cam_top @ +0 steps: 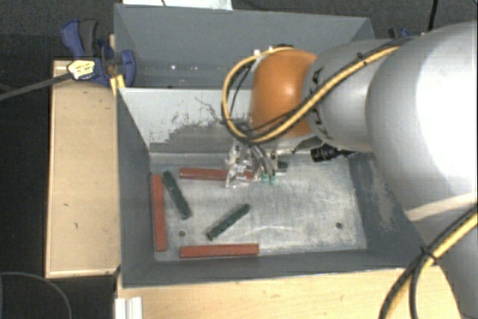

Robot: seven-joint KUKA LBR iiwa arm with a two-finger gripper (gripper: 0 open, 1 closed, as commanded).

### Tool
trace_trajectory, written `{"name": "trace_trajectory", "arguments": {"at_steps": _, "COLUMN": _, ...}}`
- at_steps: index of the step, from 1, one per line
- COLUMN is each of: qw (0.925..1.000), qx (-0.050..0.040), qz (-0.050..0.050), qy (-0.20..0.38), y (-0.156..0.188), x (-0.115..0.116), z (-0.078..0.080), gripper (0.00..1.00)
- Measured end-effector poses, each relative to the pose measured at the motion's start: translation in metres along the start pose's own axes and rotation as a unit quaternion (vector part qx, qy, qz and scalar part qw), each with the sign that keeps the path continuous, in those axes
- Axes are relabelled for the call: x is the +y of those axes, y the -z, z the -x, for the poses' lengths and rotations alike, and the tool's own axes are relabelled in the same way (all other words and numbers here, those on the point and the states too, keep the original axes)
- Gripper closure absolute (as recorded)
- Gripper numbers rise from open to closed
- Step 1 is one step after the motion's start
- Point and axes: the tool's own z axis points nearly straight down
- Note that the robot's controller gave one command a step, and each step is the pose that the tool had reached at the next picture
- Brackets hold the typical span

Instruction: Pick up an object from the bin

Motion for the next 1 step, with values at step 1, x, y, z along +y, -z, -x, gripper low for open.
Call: {"name": "trace_trajectory", "arguments": {"at_steps": 1, "qw": 1.0, "qx": 0.0035, "qz": -0.002, "qy": 0.003, "y": 0.1285, "x": -0.0167, "z": -0.0048, "gripper": 1.0}}
